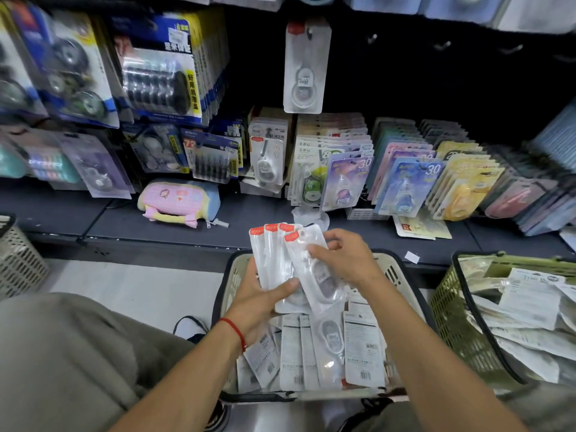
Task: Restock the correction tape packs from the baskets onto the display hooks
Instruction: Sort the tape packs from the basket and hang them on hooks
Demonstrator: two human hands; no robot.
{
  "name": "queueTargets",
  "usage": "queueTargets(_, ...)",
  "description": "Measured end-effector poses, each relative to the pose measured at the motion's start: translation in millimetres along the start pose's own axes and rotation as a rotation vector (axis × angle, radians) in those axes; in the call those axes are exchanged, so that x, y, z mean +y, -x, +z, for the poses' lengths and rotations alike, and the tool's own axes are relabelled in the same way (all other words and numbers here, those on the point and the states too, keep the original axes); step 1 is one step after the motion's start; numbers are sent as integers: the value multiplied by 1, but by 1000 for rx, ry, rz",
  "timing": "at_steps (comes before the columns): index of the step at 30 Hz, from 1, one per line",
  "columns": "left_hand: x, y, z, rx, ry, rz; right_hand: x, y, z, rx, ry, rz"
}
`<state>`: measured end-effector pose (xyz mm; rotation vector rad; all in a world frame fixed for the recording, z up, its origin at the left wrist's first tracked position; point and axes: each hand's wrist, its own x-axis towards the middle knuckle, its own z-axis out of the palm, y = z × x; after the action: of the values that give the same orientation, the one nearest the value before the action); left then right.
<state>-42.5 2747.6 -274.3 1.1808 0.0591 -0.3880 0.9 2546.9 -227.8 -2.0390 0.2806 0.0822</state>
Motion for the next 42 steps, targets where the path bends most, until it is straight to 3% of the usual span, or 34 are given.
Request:
queueTargets(7,88,-31,29,10,55,127,-76,-21,-24,118,-70,-135)
queueTargets(12,169,-60,31,-116,30,224,-127,-23,-51,-77,-213,-254)
queueTargets(16,211,-75,29,-183,-39,290,-145,-35,-54,-56,-264,-352)
queueTargets(24,224,-92,22,233,-102,495,-180,-77,-57,231,-348,-455)
queueTargets(33,238,-87,12,318,-94,629,-191,-95,-59,252,-374,-445)
queueTargets(35,239,-85,14,330,-97,644,-191,-97,-59,284,-299,-438)
queueTargets(39,239,-83,16,299,-53,619,-185,-99,-55,378,141,-370)
queueTargets(41,238,-82,18,245,1,559,-183,-98,-54,373,125,-429)
queueTargets(42,237,-81,20,211,22,531,-182,-97,-53,277,89,-445)
